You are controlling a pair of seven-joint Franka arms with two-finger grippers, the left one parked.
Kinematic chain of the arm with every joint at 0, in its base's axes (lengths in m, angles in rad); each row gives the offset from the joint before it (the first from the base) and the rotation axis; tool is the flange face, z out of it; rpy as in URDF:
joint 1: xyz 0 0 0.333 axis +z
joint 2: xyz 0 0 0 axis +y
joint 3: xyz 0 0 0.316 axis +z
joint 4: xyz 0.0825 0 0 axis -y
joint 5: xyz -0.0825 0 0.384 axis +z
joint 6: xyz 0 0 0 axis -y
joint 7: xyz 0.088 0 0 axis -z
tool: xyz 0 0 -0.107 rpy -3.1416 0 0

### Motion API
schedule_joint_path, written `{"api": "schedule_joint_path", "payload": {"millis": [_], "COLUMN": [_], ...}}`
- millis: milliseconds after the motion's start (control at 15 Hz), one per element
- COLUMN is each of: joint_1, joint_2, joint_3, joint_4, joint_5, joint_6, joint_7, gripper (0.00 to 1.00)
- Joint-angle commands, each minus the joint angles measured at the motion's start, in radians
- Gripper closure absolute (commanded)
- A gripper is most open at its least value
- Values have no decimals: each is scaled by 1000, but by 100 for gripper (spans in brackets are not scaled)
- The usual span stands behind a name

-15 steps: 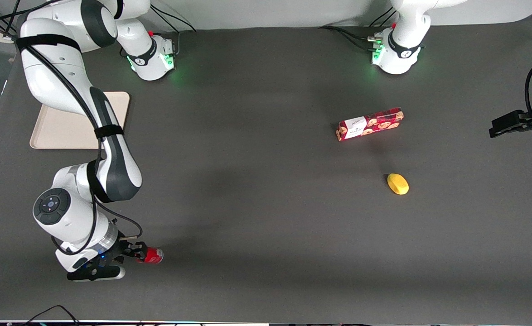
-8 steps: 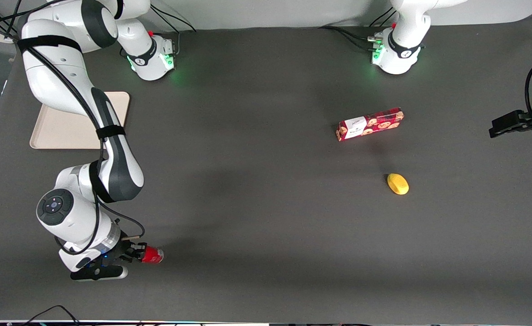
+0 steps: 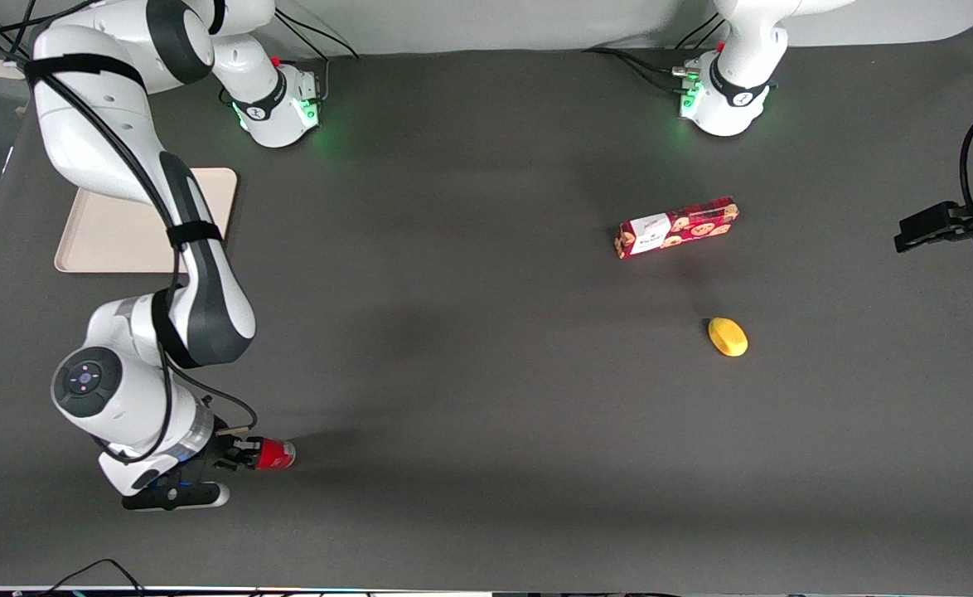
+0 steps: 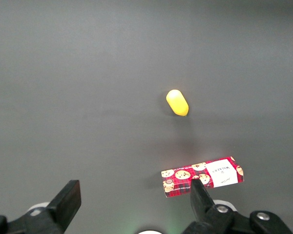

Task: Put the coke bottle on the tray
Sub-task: 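Lift the held bottle and carry it over the cream tray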

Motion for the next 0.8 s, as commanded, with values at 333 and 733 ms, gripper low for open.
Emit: {"api": "schedule_joint_path", "payload": {"millis": [333, 733], "joint_1": [-13, -37], "joint_2": [-323, -581], "joint_3": [49, -22], "joint_4": [25, 18], "joint_5": [0, 21], "joint_6": [-453, -740], "joint_7": [-1, -275], "gripper": [100, 100]}}
